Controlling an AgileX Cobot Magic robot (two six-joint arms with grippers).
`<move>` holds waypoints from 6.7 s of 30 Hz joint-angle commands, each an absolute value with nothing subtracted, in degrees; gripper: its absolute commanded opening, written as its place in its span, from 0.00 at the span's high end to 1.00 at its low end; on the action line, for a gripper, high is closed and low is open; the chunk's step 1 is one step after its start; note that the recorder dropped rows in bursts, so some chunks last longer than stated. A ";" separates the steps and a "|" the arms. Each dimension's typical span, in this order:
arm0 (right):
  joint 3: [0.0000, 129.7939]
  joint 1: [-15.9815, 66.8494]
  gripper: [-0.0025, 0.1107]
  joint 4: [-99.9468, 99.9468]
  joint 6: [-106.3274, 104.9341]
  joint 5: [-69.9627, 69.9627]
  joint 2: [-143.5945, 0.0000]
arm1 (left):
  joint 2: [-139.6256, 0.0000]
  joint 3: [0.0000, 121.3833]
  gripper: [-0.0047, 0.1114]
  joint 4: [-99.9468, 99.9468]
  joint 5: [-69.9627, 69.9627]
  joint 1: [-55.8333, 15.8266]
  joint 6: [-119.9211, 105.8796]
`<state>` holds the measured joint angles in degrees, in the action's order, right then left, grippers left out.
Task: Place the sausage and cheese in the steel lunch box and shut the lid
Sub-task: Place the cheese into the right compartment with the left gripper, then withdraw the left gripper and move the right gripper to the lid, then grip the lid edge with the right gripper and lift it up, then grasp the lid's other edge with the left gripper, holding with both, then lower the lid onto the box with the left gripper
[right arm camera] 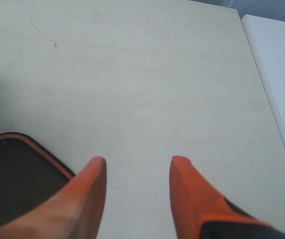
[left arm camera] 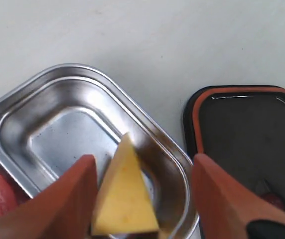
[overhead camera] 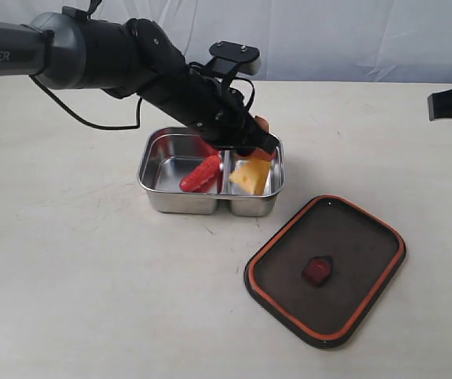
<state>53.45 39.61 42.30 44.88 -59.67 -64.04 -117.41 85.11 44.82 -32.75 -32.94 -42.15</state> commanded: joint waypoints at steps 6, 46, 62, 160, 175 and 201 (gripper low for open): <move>53.35 39.38 0.62 41.18 43.16 -63.24 -63.63 | -117.65 86.31 0.50 45.70 -35.30 -33.21 -42.33; 53.35 18.36 0.63 8.53 17.04 -48.18 -91.59 | -67.45 51.30 0.96 20.83 -38.46 -33.10 -25.59; 53.35 18.36 0.63 0.00 13.63 -42.16 -99.60 | -65.27 46.14 0.96 19.49 -38.43 -33.10 -25.49; 53.35 18.44 0.99 -44.92 -36.12 -39.14 -80.81 | -72.61 46.19 0.49 68.67 -40.73 -33.10 -48.89; 53.35 18.44 0.99 -47.25 -38.08 -40.43 -80.81 | -77.02 46.19 0.95 74.62 -37.78 -33.10 -55.28; 53.46 18.33 0.55 -40.76 -35.38 -33.18 -77.80 | -76.89 52.00 0.96 56.24 -26.57 -33.10 -53.15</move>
